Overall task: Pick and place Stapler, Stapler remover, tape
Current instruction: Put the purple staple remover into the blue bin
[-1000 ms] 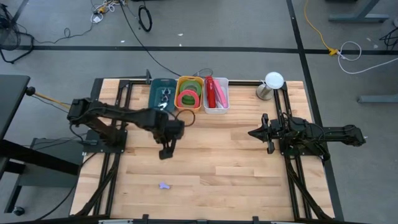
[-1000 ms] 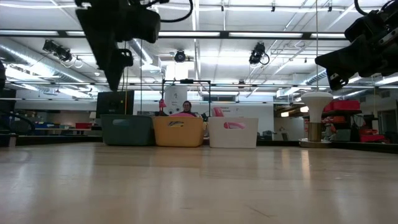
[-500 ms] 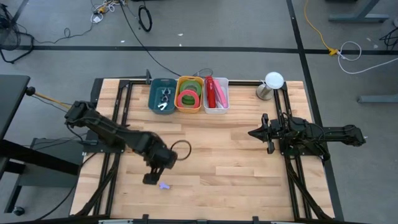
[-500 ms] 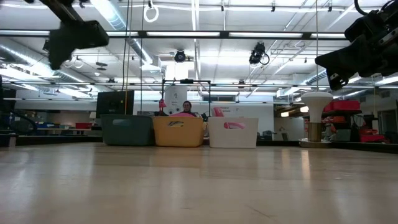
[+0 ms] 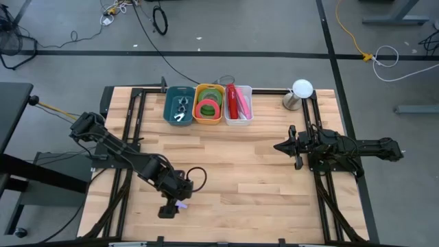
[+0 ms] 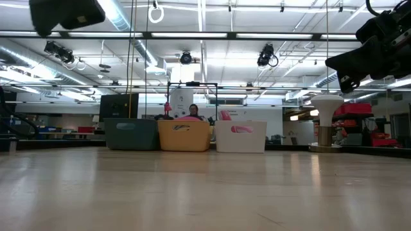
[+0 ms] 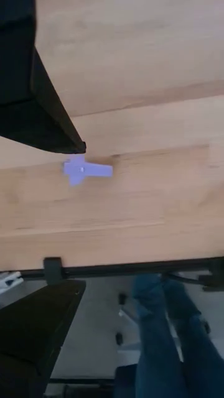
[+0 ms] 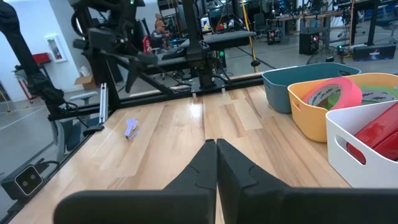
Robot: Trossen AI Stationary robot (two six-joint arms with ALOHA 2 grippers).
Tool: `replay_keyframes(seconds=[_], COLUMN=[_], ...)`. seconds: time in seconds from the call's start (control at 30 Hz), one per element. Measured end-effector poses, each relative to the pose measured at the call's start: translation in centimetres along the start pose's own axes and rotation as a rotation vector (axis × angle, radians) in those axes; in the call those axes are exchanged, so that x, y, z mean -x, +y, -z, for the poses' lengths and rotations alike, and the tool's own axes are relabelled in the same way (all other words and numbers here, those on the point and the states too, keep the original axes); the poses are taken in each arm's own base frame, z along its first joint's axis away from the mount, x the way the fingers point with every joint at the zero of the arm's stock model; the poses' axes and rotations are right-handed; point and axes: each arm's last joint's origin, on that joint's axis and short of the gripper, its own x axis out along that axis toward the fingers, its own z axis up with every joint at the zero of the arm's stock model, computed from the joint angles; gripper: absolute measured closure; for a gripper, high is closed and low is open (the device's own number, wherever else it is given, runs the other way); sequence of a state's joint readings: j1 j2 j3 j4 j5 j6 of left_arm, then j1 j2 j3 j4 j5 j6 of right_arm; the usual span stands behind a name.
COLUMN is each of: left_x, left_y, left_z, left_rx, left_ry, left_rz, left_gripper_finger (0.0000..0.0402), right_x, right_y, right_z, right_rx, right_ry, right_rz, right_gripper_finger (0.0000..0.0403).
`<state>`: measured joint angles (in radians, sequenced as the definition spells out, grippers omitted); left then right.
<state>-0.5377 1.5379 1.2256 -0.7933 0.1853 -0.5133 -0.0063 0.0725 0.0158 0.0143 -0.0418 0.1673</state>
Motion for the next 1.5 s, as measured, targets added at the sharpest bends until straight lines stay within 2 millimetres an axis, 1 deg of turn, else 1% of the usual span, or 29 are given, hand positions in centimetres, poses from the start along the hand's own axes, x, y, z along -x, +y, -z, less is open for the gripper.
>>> replay_keyframes(seconds=[0.13, 0.23, 0.33, 0.57, 0.73, 1.03, 1.27, 1.5], left_x=[0.8, 1.1, 1.1, 0.5, -0.5, -3.8, -6.0, -6.8], left_y=[-0.6, -1.2, -1.8, -2.9, -3.6, -4.8, -5.2, -4.9], left_z=[-1.0, -1.8, -2.7, -4.1, -4.0, -3.1, -2.6, -2.5], left_rx=[-0.007, -0.018, -0.023, -0.038, -0.088, -0.141, -0.158, -0.157], left_ry=[-0.051, -0.067, -0.069, -0.035, -0.022, 0.031, 0.079, 0.098], left_rz=[-0.017, -0.024, -0.024, -0.064, -0.088, -0.172, -0.2, -0.234], left_gripper_finger=[0.0055, 0.0055, 0.0055, 0.0055, 0.0055, 0.0055, 0.0055, 0.0055], right_x=[0.0, 0.0, 0.0, 0.0, 0.0, 0.0, 0.0, 0.0], right_y=[0.0, 0.0, 0.0, 0.0, 0.0, 0.0, 0.0, 0.0], right_z=[0.0, 0.0, 0.0, 0.0, 0.0, 0.0, 0.0, 0.0], right_rx=[0.0, 0.0, 0.0, 0.0, 0.0, 0.0, 0.0, 0.0], right_ry=[0.0, 0.0, 0.0, 0.0, 0.0, 0.0, 0.0, 0.0], right_rz=[0.001, 0.0, 0.001, 0.001, 0.0, 0.0, 0.0, 0.001], right_gripper_finger=[0.0396, 0.0396, 0.0396, 0.0396, 0.0396, 0.0396, 0.0396, 0.0396])
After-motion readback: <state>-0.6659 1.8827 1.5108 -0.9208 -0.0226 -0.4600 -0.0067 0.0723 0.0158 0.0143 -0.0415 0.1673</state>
